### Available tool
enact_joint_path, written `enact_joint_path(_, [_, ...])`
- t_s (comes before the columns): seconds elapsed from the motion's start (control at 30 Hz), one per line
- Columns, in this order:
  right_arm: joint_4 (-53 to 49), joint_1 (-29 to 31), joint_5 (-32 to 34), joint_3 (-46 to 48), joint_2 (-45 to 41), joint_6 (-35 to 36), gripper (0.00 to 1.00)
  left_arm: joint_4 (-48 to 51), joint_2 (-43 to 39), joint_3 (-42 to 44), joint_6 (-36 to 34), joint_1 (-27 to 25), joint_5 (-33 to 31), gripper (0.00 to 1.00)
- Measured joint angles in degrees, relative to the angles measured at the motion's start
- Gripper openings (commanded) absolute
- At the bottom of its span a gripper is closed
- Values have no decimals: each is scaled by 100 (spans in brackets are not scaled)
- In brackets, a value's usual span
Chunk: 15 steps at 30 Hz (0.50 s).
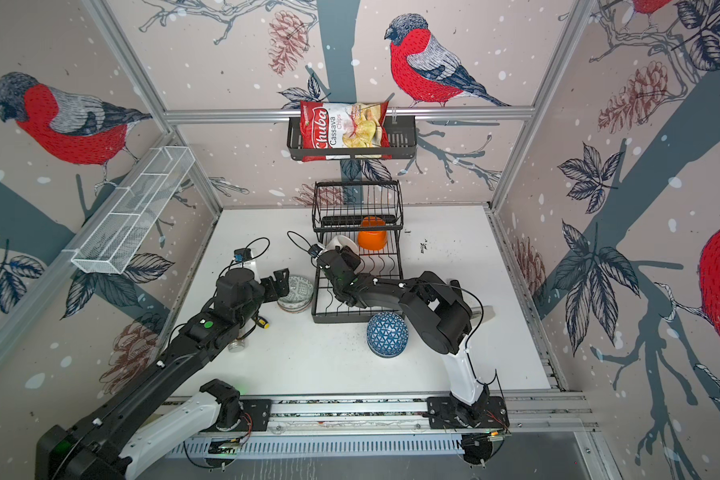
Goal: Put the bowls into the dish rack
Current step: 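Lower the white bowl with the right gripper into the slots beside the orange bowl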
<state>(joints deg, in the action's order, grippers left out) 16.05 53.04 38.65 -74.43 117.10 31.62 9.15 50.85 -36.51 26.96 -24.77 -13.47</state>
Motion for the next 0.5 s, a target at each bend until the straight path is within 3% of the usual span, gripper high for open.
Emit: enact_joint_path(0.5, [745, -151, 92, -293, 535, 846, 56, -87, 39, 17, 0, 33, 146, 93])
